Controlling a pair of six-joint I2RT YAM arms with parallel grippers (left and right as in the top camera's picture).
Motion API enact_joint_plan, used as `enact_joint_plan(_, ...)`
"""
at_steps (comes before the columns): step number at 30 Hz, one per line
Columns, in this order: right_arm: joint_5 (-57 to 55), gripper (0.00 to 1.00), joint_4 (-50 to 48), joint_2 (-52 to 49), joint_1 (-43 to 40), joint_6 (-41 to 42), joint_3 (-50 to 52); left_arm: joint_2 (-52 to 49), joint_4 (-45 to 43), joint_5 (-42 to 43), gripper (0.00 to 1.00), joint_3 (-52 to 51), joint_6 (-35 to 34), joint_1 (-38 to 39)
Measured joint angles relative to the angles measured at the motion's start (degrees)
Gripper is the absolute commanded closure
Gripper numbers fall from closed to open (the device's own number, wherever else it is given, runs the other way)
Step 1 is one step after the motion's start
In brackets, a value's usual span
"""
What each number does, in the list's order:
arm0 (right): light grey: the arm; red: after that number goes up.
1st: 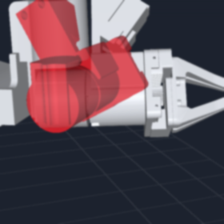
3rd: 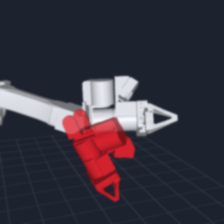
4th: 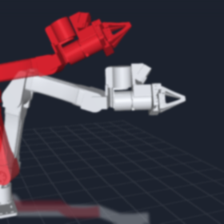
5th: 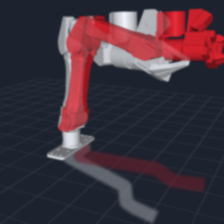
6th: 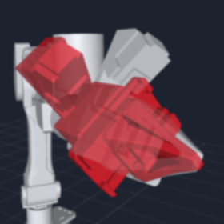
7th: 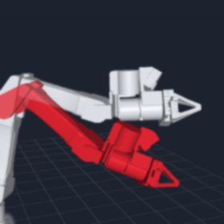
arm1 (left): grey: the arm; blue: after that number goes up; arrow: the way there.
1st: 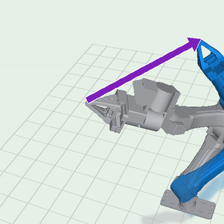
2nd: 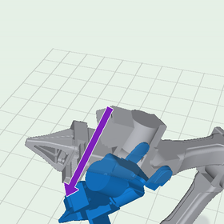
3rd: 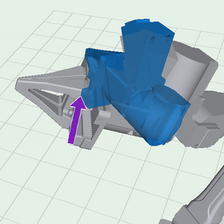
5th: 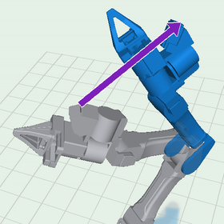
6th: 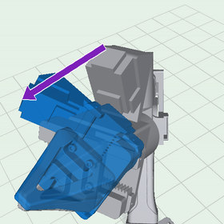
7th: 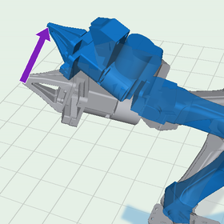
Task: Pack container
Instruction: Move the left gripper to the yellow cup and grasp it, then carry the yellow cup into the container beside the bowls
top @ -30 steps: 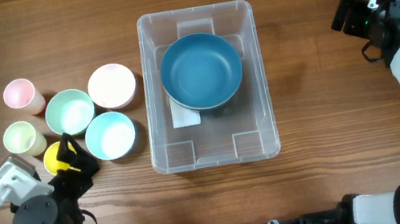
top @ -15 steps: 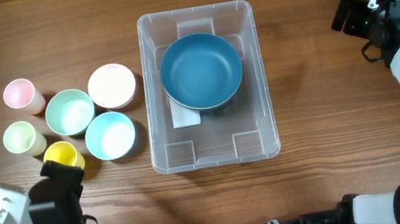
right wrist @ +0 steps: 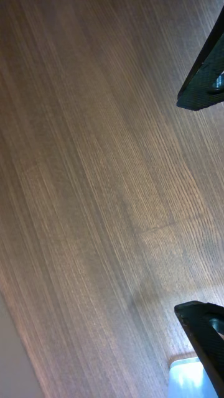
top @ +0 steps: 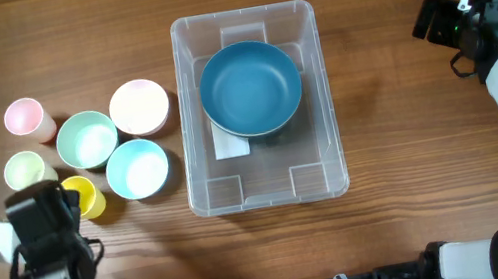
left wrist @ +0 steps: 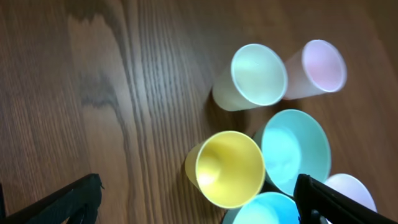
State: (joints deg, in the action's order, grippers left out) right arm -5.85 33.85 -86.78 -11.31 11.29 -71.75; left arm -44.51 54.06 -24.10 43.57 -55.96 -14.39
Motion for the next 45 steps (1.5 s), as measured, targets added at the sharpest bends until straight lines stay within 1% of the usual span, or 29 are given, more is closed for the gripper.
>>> enact_joint_plan(1,0.00,0.00,0.00,0.00,0.00,0.00,0.00,-1.18,-0.66,1.11,0.06,0.00,0.59,-1.60)
enact_joint_plan(6,0.00,0.01,0.00,0.00,0.00,0.00,0.00,-6.69,-3.39,6.82,0.06,0.00,3.72,-7.54)
enact_joint_plan(9,0.00,0.00,-0.02,0.00,0.00,0.00,0.00,-11.28,-5.53,10.32,0.11,0.00,6.10,-10.27)
enact_joint_plan(11,0.00,0.00,0.00,0.00,0.00,0.00,0.00,-13.79,-6.43,12.35,0.11,0.00,7.50,-11.06)
enact_joint_plan(14,0.00,0.00,0.00,0.00,0.00,0.00,0.00,-17.53,-8.33,15.08,0.11,0.00,9.97,-11.30)
enact_joint_plan(16,0.00,0.00,0.00,0.00,0.00,0.00,0.00,-20.06,-9.44,16.20,0.14,0.00,11.13,-11.30)
enact_joint_plan(19,0.00,0.00,0.00,0.00,0.00,0.00,0.00,-22.34,-9.94,17.18,0.22,0.00,12.04,-11.30)
enact_joint_plan(23,0.00,0.00,0.00,0.00,0.00,0.00,0.00,-24.74,-10.01,18.12,0.27,0.00,12.81,-11.30)
enact_joint_plan(29,0.00,0.00,0.00,0.00,0.00,0.00,0.00,-26.67,-11.52,20.44,0.26,0.00,14.64,-11.30)
enact_joint_plan(33,0.00,0.00,0.00,0.00,0.00,0.00,0.00,-28.57,-13.11,21.03,0.33,0.00,15.26,-11.30)
enact_joint_plan(34,0.00,0.00,0.00,0.00,0.00,0.00,0.00,-29.11,-13.49,21.05,0.36,0.00,15.34,-11.30)
enact_joint_plan(35,0.00,0.00,0.00,0.00,0.00,0.00,0.00,-29.88,-13.88,21.05,0.40,0.00,15.43,-11.30)
enact_joint_plan(37,0.00,0.00,0.00,0.00,0.00,0.00,0.00,-31.17,-14.49,21.07,0.57,0.00,15.69,-11.30)
enact_joint_plan(40,0.00,0.00,0.00,0.00,0.00,0.00,0.00,-32.94,-15.37,21.20,0.77,0.00,15.96,-11.30)
enact_joint_plan(42,0.00,0.00,0.00,0.00,0.00,0.00,0.00,-33.70,-15.37,21.27,0.83,0.00,16.50,-11.30)
enact_joint_plan(45,0.00,0.00,0.00,0.00,0.00,0.00,0.00,-33.77,-15.50,21.27,0.96,0.00,16.22,-11.30)
